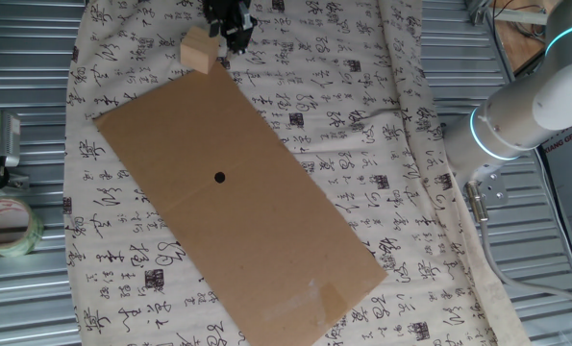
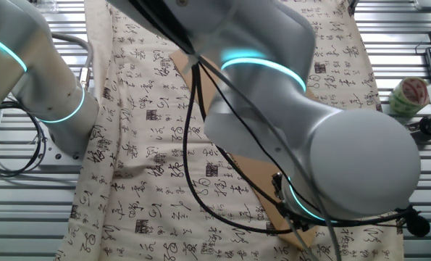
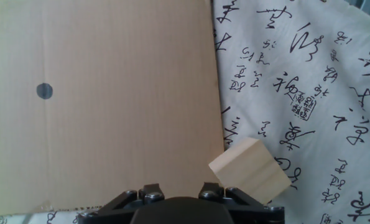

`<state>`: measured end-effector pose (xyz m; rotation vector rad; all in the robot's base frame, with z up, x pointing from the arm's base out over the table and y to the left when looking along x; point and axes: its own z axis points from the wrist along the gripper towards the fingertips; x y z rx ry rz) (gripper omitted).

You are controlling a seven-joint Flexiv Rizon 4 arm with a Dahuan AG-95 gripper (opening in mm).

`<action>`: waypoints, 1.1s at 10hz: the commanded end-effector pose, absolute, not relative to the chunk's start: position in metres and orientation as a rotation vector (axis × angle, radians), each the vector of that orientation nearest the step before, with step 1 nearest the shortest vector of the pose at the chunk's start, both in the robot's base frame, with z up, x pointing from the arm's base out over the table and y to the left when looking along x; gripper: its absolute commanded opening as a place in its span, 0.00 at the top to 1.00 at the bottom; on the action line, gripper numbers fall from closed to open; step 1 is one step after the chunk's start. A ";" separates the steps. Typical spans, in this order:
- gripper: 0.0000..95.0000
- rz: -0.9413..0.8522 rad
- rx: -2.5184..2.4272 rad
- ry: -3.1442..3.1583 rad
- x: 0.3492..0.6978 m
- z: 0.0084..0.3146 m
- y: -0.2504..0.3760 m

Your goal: Grab the block and place it at the designated location

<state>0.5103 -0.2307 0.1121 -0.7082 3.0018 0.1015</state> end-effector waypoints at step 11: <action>0.60 0.122 -0.738 2.989 0.509 0.115 -0.231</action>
